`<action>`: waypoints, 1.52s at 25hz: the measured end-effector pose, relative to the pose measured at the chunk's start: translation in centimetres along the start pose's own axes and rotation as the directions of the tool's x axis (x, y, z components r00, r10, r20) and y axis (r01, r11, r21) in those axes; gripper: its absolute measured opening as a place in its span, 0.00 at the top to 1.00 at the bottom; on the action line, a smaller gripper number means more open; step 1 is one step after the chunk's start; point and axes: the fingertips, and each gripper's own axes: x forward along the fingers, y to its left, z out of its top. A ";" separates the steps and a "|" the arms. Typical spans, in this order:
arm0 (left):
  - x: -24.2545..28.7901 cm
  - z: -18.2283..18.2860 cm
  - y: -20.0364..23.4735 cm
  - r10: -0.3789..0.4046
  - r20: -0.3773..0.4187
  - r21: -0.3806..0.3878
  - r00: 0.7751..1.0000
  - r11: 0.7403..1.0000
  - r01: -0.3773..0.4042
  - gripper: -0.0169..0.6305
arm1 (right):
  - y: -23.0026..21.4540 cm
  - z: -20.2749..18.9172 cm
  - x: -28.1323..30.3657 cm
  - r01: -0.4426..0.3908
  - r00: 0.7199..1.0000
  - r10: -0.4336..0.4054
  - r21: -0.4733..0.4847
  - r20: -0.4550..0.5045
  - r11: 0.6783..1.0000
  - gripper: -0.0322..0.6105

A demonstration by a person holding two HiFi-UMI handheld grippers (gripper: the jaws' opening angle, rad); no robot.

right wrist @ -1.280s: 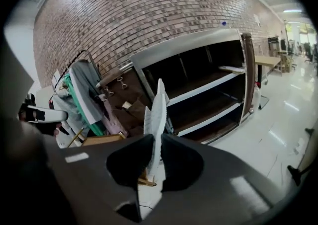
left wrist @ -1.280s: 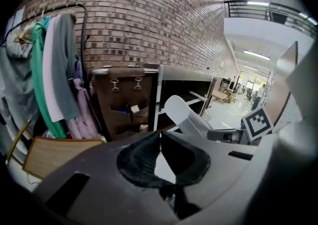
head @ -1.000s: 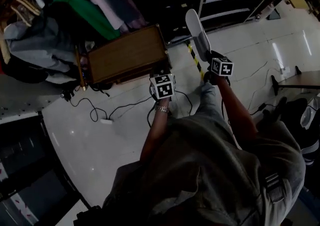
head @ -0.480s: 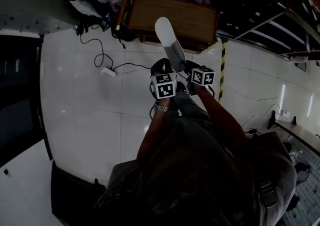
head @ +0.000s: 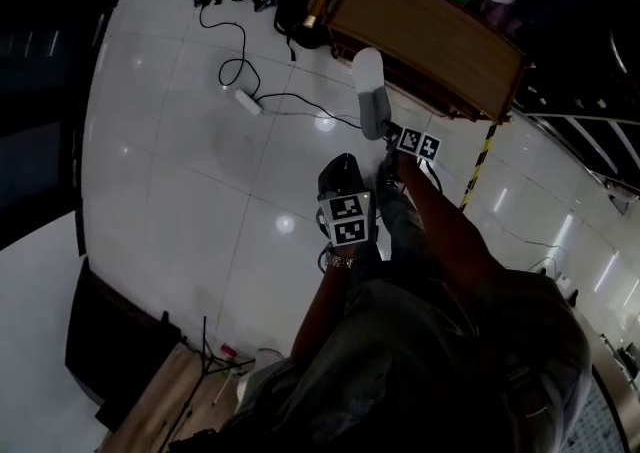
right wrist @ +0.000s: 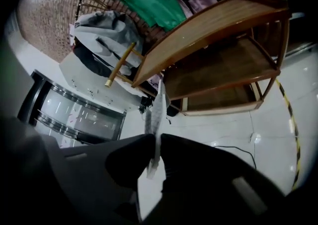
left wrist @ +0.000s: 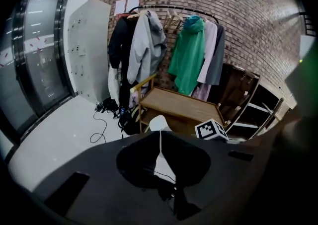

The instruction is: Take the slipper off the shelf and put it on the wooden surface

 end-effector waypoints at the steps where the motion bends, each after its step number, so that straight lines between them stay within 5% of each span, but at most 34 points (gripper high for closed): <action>1: 0.2 -0.7 1.2 0.007 -0.002 -0.015 1.000 1.000 -0.007 0.95 | 0.0 0.6 1.5 0.004 1.000 -0.004 0.017 0.013 1.000 0.88; 6: 4.4 -3.6 6.3 0.052 0.021 -0.057 0.998 0.997 -0.051 0.95 | -1.8 4.3 10.5 -0.028 0.991 0.010 0.140 0.132 0.990 0.88; 12: 10.1 -7.9 11.7 0.132 0.034 -0.089 0.991 0.988 -0.128 0.95 | -3.5 9.4 21.5 -0.038 0.973 0.009 0.123 0.231 0.992 0.87; 19: 11.3 -10.8 15.0 0.193 0.000 -0.131 0.981 0.973 -0.191 0.95 | -4.5 12.5 25.0 -0.102 0.947 0.025 0.226 0.321 0.969 0.83; 20: 10.9 -10.5 14.9 0.192 -0.001 -0.134 0.981 0.973 -0.190 0.95 | -4.4 12.7 25.1 -0.138 0.944 0.042 0.273 0.328 0.952 0.75; 22: 10.3 -9.9 14.2 0.183 0.000 -0.134 0.983 0.974 -0.181 0.95 | -4.7 12.8 25.3 -0.179 0.950 0.062 0.368 0.307 0.913 0.37; 24: 9.9 -9.2 13.4 0.171 -0.001 -0.124 0.985 0.978 -0.170 0.95 | -4.9 12.5 24.8 -0.117 0.971 0.028 0.365 0.239 0.924 0.25; 28: 8.5 -6.9 11.7 0.130 -0.026 -0.111 0.991 0.985 -0.132 0.95 | -5.1 10.1 20.2 0.089 0.985 -0.119 0.231 0.121 0.969 0.25; 31: 7.0 -3.1 9.5 0.083 -0.016 -0.088 0.996 0.993 -0.084 0.95 | -4.9 8.7 14.3 0.113 0.984 -0.143 0.256 0.104 0.960 0.28; 34: 4.6 1.4 7.3 0.029 0.007 -0.097 1.000 0.995 -0.028 0.95 | -1.0 6.7 6.7 0.080 0.991 -0.099 0.204 0.086 0.976 0.45; 38: 1.8 7.7 5.7 -0.042 0.059 -0.110 0.997 0.993 0.049 0.95 | 11.0 6.3 -4.9 0.068 0.990 -0.051 -0.134 0.129 0.989 0.76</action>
